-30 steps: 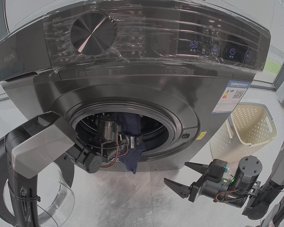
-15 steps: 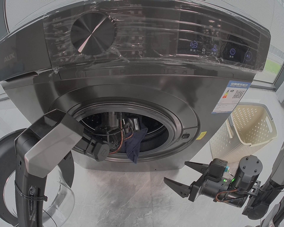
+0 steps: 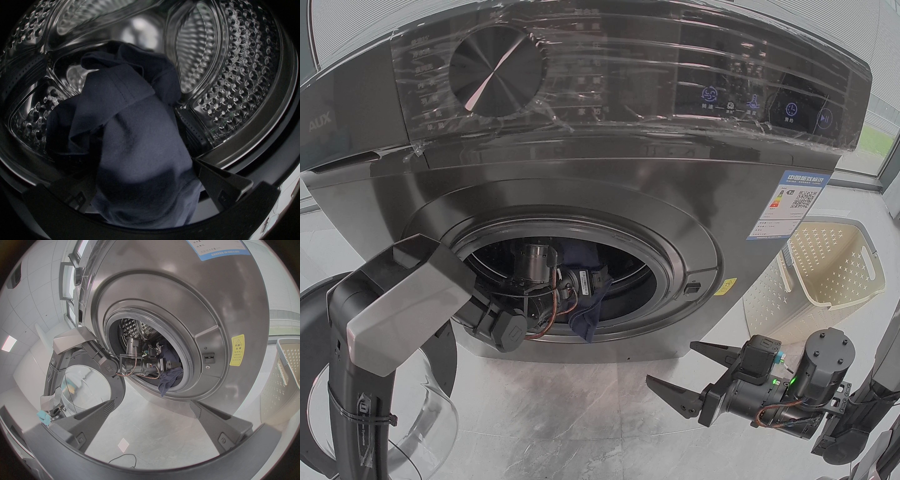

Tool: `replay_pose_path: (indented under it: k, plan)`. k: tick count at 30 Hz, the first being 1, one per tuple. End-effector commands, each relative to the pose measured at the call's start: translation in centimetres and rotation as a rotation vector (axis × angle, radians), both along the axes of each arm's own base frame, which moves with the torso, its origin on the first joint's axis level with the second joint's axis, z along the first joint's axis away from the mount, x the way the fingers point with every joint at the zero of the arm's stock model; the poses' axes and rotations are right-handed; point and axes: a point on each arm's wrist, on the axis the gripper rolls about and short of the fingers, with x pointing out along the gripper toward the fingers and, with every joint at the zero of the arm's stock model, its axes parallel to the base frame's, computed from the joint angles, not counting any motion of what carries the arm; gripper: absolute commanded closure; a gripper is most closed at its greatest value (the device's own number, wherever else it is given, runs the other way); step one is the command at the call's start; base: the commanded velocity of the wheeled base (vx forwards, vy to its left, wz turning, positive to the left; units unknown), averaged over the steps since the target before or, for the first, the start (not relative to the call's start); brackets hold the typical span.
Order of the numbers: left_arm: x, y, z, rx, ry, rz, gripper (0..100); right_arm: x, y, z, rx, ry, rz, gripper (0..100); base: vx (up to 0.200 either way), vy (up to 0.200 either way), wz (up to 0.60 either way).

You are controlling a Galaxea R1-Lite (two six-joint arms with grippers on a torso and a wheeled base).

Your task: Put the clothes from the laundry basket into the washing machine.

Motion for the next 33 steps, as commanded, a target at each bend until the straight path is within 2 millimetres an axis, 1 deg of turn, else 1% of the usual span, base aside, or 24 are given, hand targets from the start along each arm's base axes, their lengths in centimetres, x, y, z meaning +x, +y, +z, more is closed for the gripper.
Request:
replay_pose_path:
  k: [1, 2, 4, 7, 9, 11, 12, 16, 17, 18, 23, 26, 33]
  plan:
    - [-0.3, 0.0, -0.9, 0.019, 0.024, -0.004, 0, 0.0, 0.0, 0.0, 0.001, 0.000, 0.001, 0, 0.000, 0.000, 0.00]
    - [-0.1, -0.1, -1.4, 0.026, 0.024, -0.005, 100, 0.0, 0.0, 0.0, 0.001, 0.000, 0.001, 0, 0.000, 0.000, 0.00]
    - [0.2, -0.3, -1.6, 0.029, 0.017, -0.005, 100, 0.0, 0.0, 0.0, 0.000, 0.001, 0.001, 0, 0.000, 0.000, 0.00]
    - [1.7, -0.9, -0.3, -0.013, -0.061, 0.012, 100, 0.0, 0.1, -0.1, -0.004, 0.004, 0.001, 0, 0.000, 0.000, 0.00]
    - [2.9, -1.1, 0.9, -0.046, -0.125, 0.035, 100, 0.0, 0.1, -0.2, -0.005, 0.005, 0.002, 0, 0.000, 0.000, 0.00]
    - [3.3, -1.1, 1.4, -0.059, -0.151, 0.047, 100, 0.0, 0.1, -0.2, -0.005, 0.005, 0.002, 0, 0.000, 0.000, 0.00]
    - [4.1, -1.1, 2.3, -0.098, -0.197, 0.069, 100, 0.0, 0.1, -0.1, -0.004, 0.004, 0.001, 0, 0.000, 0.000, 0.00]
    - [5.6, -0.9, 3.0, -0.158, -0.281, 0.113, 100, 0.0, 0.1, -0.2, -0.004, 0.004, 0.002, 0, 0.000, 0.000, 0.00]
    - [5.6, -0.9, 3.0, -0.158, -0.281, 0.113, 100, 0.0, 0.1, -0.2, -0.004, 0.004, 0.002, 0, 0.000, 0.000, 0.00]
    - [6.3, -0.7, 2.9, -0.180, -0.325, 0.126, 100, 0.0, 0.1, -0.2, -0.004, 0.004, 0.001, 0, 0.000, 0.000, 0.00]
    - [6.6, -1.2, 2.1, -0.192, -0.354, 0.138, 100, 0.0, 0.1, -0.1, -0.004, 0.004, 0.002, 0, 0.000, 0.000, 0.00]
    - [6.7, -1.2, 2.6, -0.200, -0.374, 0.141, 100, -0.2, 0.2, -0.1, -0.002, 0.002, 0.010, 0, 0.000, 0.000, 0.00]
    - [6.7, -0.4, 3.9, -0.209, -0.394, 0.154, 100, -0.4, 0.4, 0.0, 0.002, 0.000, 0.019, 0, 0.000, 0.000, 0.00]
